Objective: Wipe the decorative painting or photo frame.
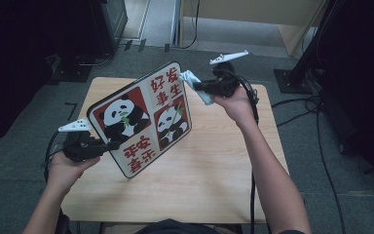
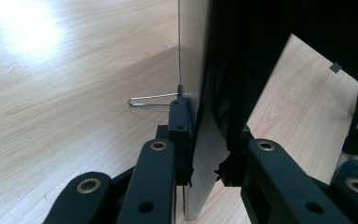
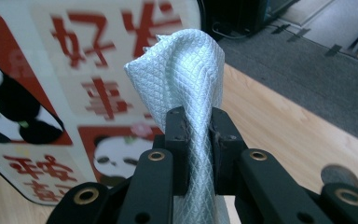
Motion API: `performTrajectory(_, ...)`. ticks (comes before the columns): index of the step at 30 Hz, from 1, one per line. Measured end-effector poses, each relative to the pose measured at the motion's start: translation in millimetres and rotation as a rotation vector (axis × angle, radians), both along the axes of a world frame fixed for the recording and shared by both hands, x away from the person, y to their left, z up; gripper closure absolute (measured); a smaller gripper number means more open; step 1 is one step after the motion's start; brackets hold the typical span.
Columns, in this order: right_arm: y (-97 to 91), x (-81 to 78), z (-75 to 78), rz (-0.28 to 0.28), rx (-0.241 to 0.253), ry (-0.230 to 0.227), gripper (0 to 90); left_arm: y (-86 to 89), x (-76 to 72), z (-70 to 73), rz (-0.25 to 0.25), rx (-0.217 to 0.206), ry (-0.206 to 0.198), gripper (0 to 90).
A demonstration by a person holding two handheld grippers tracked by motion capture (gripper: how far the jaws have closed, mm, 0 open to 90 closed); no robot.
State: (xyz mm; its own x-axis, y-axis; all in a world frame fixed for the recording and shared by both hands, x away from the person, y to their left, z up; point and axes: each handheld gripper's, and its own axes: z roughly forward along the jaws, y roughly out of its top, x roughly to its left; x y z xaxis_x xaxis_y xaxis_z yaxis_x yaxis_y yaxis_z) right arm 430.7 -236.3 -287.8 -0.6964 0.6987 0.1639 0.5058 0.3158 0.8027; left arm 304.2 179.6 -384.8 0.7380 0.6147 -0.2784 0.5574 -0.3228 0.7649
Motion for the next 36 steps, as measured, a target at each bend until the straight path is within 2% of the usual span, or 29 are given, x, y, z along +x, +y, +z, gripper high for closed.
performTrajectory(5, 15.8, 5.0, 19.0, 0.007, 0.016, -0.040, 80.2, 0.4, 0.6, 0.0, -0.005, -0.002, 0.004, 78.9)
performTrajectory(8, 23.7, 6.7, 23.1, 0.017, 0.023, -0.066, 80.1, 0.6, 0.8, 0.2, -0.011, 0.007, 0.004, 79.0)
performTrajectory(12, 31.7, 9.5, 16.0, 0.021, 0.008, -0.067, 80.1, 0.7, 0.6, 0.2, -0.017, 0.016, 0.001, 79.0)
performTrajectory(15, 31.8, 11.3, 9.8, 0.021, 0.026, -0.065, 80.1, 0.6, 0.6, 0.3, -0.017, 0.016, 0.000, 79.0)
performTrajectory(20, 34.2, 13.0, -0.5, 0.024, 0.003, -0.056, 80.1, 0.8, 1.1, 0.3, -0.019, 0.015, -0.001, 79.0)
performTrajectory(36, 38.6, 14.0, -25.7, 0.036, -0.001, -0.042, 80.0, 1.2, 1.2, 0.0, -0.022, 0.016, -0.004, 79.0)
